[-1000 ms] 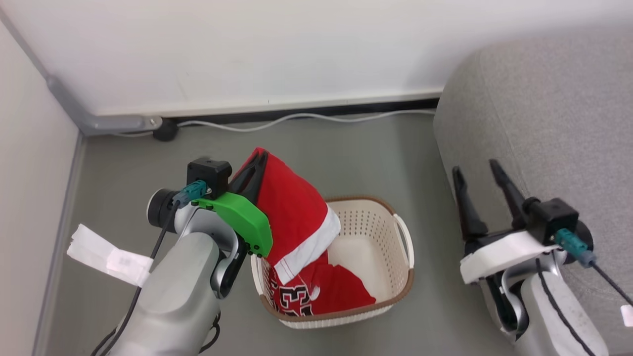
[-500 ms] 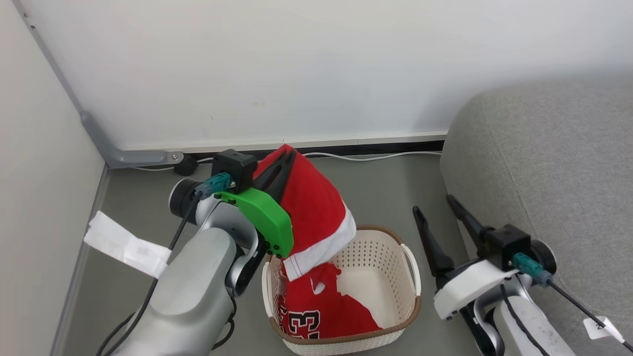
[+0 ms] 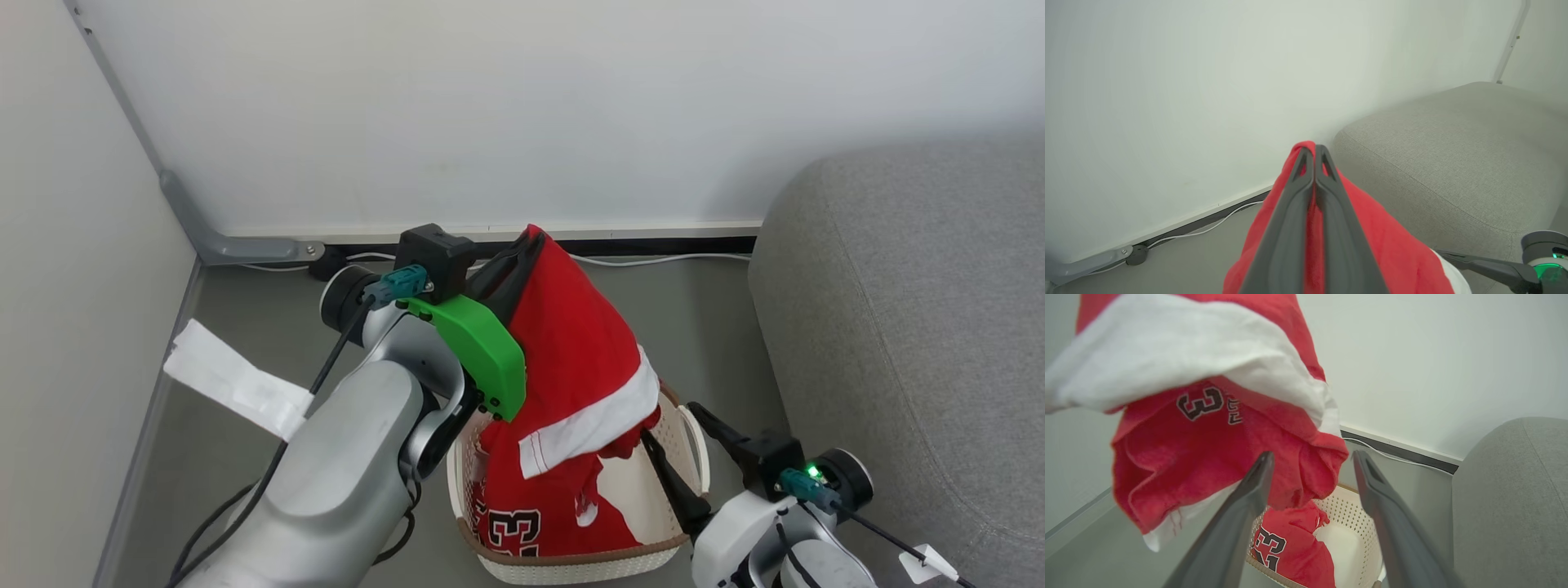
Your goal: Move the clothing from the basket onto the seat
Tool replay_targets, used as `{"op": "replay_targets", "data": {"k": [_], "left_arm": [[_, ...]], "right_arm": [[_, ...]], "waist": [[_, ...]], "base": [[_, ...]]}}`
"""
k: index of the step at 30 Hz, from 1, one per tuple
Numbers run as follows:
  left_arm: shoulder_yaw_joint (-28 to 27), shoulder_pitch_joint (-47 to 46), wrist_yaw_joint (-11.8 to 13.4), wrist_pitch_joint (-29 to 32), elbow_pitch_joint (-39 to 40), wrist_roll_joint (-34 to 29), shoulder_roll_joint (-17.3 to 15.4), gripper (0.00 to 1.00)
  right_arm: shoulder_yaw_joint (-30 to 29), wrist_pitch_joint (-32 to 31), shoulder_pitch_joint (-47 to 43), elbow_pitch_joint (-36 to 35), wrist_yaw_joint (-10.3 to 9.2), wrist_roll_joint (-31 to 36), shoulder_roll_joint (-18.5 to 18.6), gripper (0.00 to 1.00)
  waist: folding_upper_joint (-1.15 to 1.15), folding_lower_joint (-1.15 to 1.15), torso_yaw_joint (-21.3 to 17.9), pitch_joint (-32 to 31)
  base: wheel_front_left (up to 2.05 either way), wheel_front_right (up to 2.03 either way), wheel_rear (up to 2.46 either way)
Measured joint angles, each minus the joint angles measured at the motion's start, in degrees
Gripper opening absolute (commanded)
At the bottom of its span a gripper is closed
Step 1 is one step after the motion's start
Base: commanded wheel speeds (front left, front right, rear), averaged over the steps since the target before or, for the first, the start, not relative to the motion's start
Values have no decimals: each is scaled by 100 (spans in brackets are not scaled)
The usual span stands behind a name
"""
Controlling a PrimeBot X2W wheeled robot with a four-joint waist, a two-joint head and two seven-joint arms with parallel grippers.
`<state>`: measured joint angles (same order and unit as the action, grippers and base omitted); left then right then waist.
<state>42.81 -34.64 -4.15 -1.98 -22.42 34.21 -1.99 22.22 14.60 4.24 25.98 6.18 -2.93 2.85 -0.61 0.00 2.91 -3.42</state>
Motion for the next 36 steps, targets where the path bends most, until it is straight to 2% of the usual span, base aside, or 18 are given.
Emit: {"op": "replay_targets", "data": {"k": [5, 14, 20, 23, 29, 30, 32, 33, 34, 36], "left_arm": [[67, -3, 73, 130, 234, 41, -5, 0], [178, -2, 216, 281, 488, 102, -10, 0], [181, 16, 275, 303, 672, 176, -10, 0], [191, 35, 325, 346, 744, 226, -12, 0], [246, 93, 423, 402, 842, 298, -12, 0], [246, 95, 425, 402, 849, 298, -12, 0], [241, 108, 457, 403, 864, 299, -12, 0], [234, 127, 474, 404, 868, 301, -12, 0], [223, 162, 479, 411, 877, 307, -13, 0], [186, 255, 531, 423, 889, 343, -29, 0]], "right_arm": [[169, 0, 205, 86, 4, 112, 1, 100], [232, 0, 796, -230, -79, 145, 20, 100], [632, 0, 882, 64, -44, 304, 36, 100], [844, 0, 968, 424, -2, 382, 40, 100], [951, 0, 1240, 302, 3, 265, 43, 100], [964, 0, 1288, 285, 3, 243, 44, 86], [982, 0, 1314, 276, 3, 215, 42, 31], [984, 0, 1313, 276, 3, 169, 44, 11], [982, 0, 1313, 276, 3, 110, 44, 0], [964, 0, 1309, 278, 3, -41, 44, 0]], "waist": [[0, 0, 43, 4], [0, 0, 152, -35], [0, 0, 180, -46], [0, 0, 187, -52], [0, 0, 202, -66], [0, 0, 204, -68], [0, 0, 205, -73], [0, 0, 204, -75], [0, 0, 202, -77], [0, 0, 186, -81]], "base": [[0, 0, 0], [0, 0, 0], [0, 0, 0], [0, 0, 0], [0, 0, 0], [0, 0, 0], [0, 0, 0], [0, 0, 0], [0, 0, 0], [0, 0, 0]]}}
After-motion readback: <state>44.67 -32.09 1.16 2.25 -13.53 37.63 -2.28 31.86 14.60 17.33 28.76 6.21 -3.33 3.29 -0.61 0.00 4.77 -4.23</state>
